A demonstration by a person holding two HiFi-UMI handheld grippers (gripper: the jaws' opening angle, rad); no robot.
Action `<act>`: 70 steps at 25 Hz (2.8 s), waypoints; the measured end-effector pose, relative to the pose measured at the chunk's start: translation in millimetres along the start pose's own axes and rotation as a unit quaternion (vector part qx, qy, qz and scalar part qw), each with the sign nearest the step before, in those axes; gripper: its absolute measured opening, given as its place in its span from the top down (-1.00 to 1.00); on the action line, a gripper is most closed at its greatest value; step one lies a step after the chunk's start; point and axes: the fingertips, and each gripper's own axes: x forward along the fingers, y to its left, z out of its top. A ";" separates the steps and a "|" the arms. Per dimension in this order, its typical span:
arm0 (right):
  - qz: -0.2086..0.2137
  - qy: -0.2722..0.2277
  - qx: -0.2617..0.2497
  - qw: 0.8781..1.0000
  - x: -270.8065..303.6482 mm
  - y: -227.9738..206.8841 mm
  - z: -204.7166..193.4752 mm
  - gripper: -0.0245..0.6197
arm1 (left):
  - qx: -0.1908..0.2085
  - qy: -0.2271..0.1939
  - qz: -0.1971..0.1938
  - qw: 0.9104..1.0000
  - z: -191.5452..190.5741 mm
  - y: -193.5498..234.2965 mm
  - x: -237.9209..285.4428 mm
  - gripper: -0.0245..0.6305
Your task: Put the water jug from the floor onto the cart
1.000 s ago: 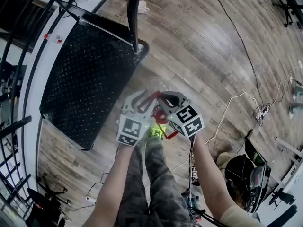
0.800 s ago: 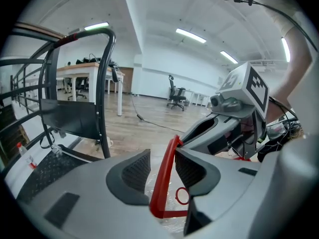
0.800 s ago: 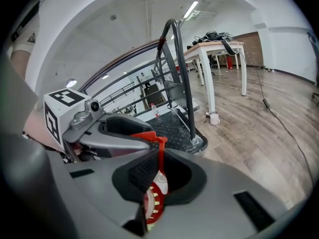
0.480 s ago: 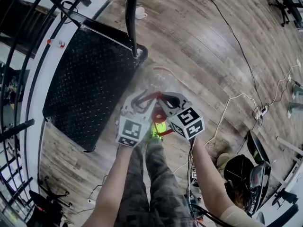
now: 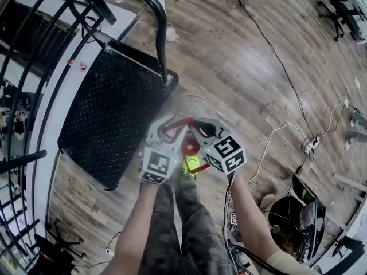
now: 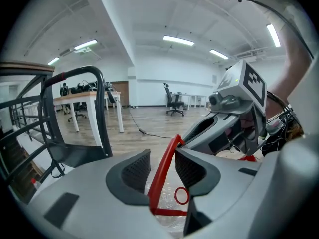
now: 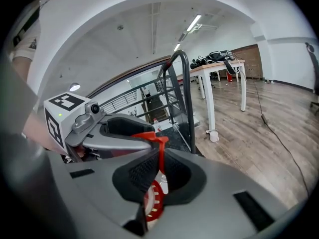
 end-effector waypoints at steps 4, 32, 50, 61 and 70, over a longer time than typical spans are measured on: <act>0.008 -0.004 0.003 1.000 -16.3 16.6 12.0 0.82 | 0.009 0.004 0.004 1.000 16.1 -6.8 -18.9 0.51; 0.072 -0.009 -0.052 0.996 -89.4 108.1 144.8 0.83 | 0.000 -0.004 0.081 0.997 146.2 6.4 -139.3 0.51; 0.112 0.020 -0.079 0.990 -62.4 152.2 167.0 0.83 | -0.035 0.005 0.110 0.993 138.4 38.6 -184.1 0.51; 0.108 0.019 -0.083 0.991 -18.9 181.8 206.3 0.83 | -0.035 0.004 0.107 0.994 139.8 95.4 -217.1 0.51; 0.094 0.006 -0.071 0.993 34.3 202.2 254.7 0.83 | -0.014 0.001 0.095 0.995 144.3 166.5 -241.4 0.51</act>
